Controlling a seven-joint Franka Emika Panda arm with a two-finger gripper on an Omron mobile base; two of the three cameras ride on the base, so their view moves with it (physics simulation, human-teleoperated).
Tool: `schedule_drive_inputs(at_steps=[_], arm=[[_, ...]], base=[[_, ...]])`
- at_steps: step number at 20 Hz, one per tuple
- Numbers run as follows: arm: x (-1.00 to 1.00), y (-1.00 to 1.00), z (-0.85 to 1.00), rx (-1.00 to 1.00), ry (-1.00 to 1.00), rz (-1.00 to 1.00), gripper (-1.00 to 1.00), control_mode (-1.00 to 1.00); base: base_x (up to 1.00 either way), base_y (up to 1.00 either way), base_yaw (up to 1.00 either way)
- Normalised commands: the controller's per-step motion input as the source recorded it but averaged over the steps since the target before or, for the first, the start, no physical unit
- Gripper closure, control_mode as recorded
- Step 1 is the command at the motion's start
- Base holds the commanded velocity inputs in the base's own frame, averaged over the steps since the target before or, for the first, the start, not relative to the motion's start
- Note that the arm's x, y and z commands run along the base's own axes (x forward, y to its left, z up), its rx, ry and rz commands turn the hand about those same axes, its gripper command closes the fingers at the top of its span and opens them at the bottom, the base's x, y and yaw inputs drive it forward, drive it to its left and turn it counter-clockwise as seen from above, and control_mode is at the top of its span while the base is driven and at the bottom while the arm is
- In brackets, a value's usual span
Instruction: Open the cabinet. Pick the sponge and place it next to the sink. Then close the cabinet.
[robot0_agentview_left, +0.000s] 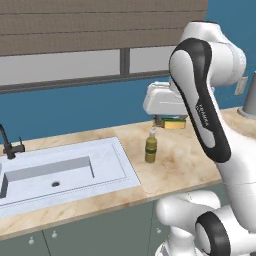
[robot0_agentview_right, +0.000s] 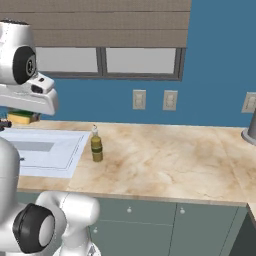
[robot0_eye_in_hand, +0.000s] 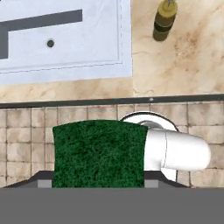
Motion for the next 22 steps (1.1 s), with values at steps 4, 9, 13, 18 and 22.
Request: schedule_drive_inputs(at_steps=[4,9,13,18,22], arm=[[0.30,-0.17,-0.62,-0.01,-0.07,0.00,1.00,-1.00],[0.00,-0.27,-0.35,0.00,-0.25,0.00,1.00,-1.00],[-0.02,-0.43,-0.40,0.00,-0.30,0.00,1.00,-1.00],[0.00,-0.29,-0.35,0.00,-0.16,0.00,1.00,-1.00],[0.00,-0.07,-0.04,0.00,0.00,0.00,1.00,-1.00]], base=[[0.00,0.00,0.00],[0.00,0.00,0.00],[0.00,0.00,0.00],[0.00,0.00,0.00],[0.00,0.00,0.00]])
